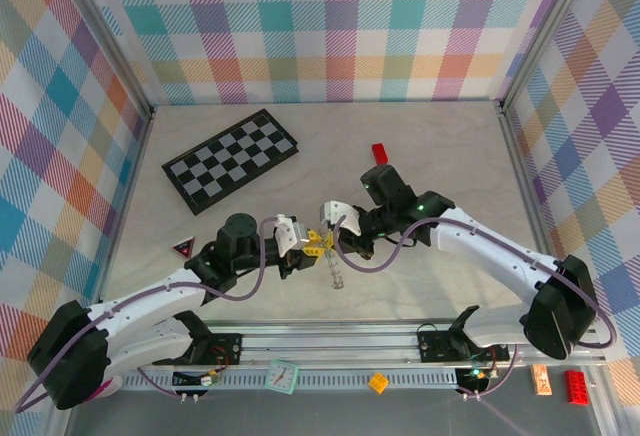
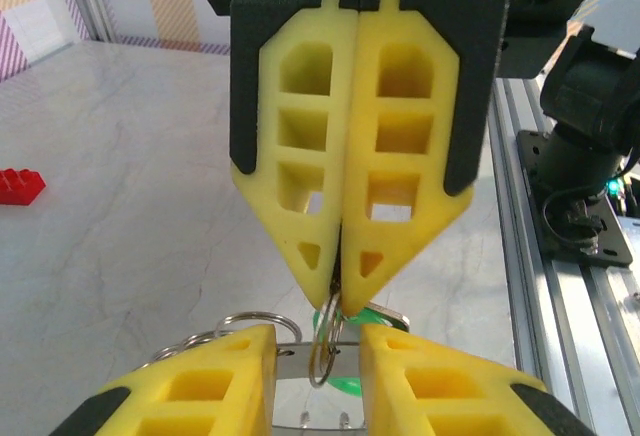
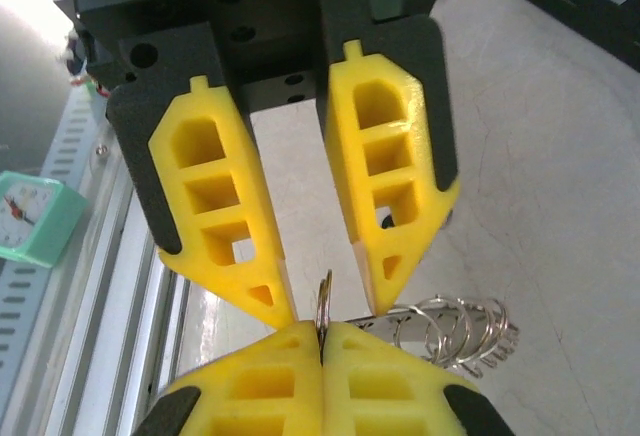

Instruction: Put the keys on the keyring

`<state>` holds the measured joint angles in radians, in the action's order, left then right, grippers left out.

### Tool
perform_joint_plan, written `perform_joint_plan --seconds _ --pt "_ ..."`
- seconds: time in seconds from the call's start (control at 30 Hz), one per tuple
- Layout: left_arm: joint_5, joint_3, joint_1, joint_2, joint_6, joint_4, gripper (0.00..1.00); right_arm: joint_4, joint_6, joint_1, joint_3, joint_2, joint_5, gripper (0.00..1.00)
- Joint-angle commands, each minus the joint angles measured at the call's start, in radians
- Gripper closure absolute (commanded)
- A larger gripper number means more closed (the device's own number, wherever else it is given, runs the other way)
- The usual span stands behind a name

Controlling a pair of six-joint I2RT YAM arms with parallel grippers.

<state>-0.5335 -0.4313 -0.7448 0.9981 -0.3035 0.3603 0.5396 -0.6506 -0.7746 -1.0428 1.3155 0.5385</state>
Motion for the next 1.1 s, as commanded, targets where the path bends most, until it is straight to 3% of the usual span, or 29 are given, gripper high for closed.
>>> perform_joint_plan --seconds 0.0,0.17,0.37,0.43,0.57,0.67,1.07 --pt "-0.024 -0.048 -0.006 0.008 -0.054 -0.071 0.76 0.099 -0.076 -0.027 -0.057 0.026 -0.048 1.00" --pt "-0.043 -0.074 -0.007 0.019 -0.078 -0.108 0.86 0.155 -0.106 -0.058 -0.105 0.058 -0.092 1.00" --pt "-0.054 -0.086 -0.006 0.027 -0.098 -0.130 1.00 0.113 -0.078 -0.062 -0.099 0.047 -0.034 1.00" --pt "-0.053 -0.082 -0.006 0.024 -0.100 -0.125 1.00 0.074 -0.052 -0.058 -0.073 0.025 -0.032 1.00" --pt "-0.046 -0.052 -0.006 0.008 -0.088 -0.080 1.00 -0.015 0.019 -0.017 0.017 -0.039 -0.023 0.76" --pt "-0.043 -0.030 -0.007 -0.004 -0.074 -0.041 1.00 -0.046 0.064 0.006 0.069 -0.075 -0.020 0.66" --pt "-0.049 -0.001 -0.007 -0.013 -0.052 0.012 1.00 -0.103 0.143 0.010 0.116 -0.083 -0.063 0.65"
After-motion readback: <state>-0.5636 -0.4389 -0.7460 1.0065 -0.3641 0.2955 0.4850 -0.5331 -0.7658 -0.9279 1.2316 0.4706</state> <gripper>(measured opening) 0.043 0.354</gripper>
